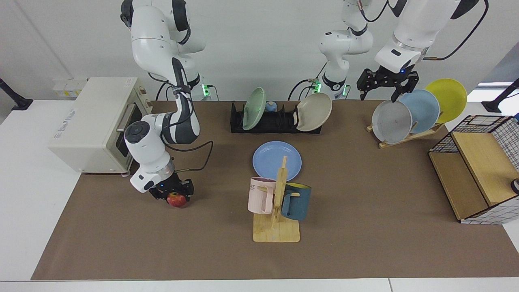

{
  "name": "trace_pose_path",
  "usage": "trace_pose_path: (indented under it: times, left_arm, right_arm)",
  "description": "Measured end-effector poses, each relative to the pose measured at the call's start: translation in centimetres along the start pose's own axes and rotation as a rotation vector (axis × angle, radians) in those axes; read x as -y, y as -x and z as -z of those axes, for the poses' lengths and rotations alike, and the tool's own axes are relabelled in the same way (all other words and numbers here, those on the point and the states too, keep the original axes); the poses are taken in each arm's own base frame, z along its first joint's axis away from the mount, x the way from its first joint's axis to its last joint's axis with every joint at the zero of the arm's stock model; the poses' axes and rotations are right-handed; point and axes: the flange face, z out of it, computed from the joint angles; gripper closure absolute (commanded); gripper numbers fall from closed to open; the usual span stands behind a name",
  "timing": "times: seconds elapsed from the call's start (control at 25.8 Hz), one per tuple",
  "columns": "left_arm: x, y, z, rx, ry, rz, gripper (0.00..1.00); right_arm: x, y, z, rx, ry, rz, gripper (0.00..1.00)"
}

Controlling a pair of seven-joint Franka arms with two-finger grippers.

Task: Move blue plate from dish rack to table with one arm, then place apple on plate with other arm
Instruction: 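Carry the apple with the right gripper over the blue plate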

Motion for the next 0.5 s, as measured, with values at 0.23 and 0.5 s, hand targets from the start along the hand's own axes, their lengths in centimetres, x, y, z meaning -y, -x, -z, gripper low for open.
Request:
trace_pose_path:
  times: [0.23,0.5]
  left_arm:
    - [-0.1,0.0,0.0,0.000,0.002,-0.002,0.00]
    - [-0.2,0.1,0.1,-0.003,0.001,-0.002,0.00]
  right_arm:
    - [5.3,-0.9,1.9,-0.009,-0.022,-0.084,1.00]
    - [16.9,0.1,2.9,-0.027,-0.023,-0.144,1.00]
